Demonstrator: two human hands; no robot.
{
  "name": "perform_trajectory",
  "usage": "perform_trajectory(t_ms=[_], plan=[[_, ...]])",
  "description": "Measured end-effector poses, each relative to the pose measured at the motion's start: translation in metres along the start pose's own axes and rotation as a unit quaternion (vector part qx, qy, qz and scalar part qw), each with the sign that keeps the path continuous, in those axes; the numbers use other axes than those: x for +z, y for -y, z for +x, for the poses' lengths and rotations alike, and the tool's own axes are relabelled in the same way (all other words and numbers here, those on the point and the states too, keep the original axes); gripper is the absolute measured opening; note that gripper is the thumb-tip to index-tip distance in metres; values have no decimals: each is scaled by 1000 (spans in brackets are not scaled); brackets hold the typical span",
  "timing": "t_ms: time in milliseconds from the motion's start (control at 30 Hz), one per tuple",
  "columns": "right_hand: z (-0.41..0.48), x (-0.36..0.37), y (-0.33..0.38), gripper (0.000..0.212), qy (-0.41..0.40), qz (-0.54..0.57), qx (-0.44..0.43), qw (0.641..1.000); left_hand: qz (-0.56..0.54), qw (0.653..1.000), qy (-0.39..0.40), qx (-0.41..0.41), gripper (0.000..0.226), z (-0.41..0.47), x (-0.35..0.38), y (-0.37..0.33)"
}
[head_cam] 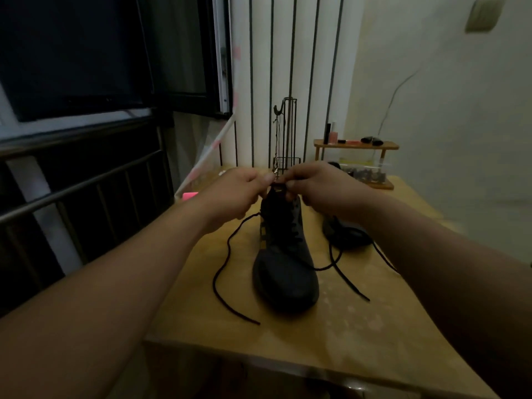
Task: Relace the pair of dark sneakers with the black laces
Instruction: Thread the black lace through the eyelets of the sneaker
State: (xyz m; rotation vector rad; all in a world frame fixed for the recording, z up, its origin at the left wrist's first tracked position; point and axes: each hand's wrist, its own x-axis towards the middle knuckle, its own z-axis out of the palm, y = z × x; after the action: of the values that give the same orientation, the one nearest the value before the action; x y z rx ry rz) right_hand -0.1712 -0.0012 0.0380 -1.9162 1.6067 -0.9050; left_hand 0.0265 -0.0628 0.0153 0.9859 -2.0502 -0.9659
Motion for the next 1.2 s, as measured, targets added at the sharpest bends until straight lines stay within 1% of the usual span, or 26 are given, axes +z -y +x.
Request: perform_trajectory(t_ms=[67,100,133,200,233,267,333,367,400,433,467,500,567,633,767,867,900,967,1033,1200], plan=[[-4,-5,-8,21,7,-58,-8,998,26,1000,-9,5,43,0,0,4],[-5,-4,-8,24,13,-97,-26,995,48,999,-8,15,43,0,3,4],[-4,-2,-8,30,11,-112,-46,993,60,998,-4,26,42,2,7,3],[1,7,-5,40,4,-67,-64,996,55,998,8,38,40,6,14,2],[4,11,-7,38,-4,-34,-58,998,52,998,9,37,41,8,16,3],[5,15,-8,31,-17,-16,-50,998,53,998,11,31,43,10,16,5],[6,18,-15,20,-51,-13,-33,998,27,999,13,12,48,11,16,9],[7,18,-21,20,-62,-7,-19,998,-1,1000,2,3,48,10,17,12],[7,19,-27,21,-68,2,1,998,-26,999,-25,-2,45,10,17,16],[7,20,-33,22,-70,11,20,997,-22,998,-65,2,40,11,17,22],[6,20,-38,23,-70,13,35,997,16,995,-100,8,33,13,16,30],[6,21,-44,22,-67,5,42,997,61,992,-109,9,25,14,16,37],[5,24,-52,18,-69,-34,34,996,109,992,-71,1,14,14,20,46],[4,27,-54,10,-80,-95,14,992,95,995,-31,-17,11,14,25,52],[2,29,-57,7,-62,-172,-10,983,63,997,32,-41,20,10,29,53],[-1,24,-62,11,-50,-179,-4,983,-7,998,10,-63,35,13,31,46],[-2,22,-63,9,-45,-173,-1,984,-16,997,1,-71,39,14,31,43],[-4,19,-65,2,-30,-186,-9,982,10,997,4,-82,43,19,32,39],[-6,20,-65,6,-13,-204,-19,979,29,995,8,-92,43,21,33,38],[-7,20,-64,8,-26,-220,-27,975,-41,993,10,-107,30,19,28,48]])
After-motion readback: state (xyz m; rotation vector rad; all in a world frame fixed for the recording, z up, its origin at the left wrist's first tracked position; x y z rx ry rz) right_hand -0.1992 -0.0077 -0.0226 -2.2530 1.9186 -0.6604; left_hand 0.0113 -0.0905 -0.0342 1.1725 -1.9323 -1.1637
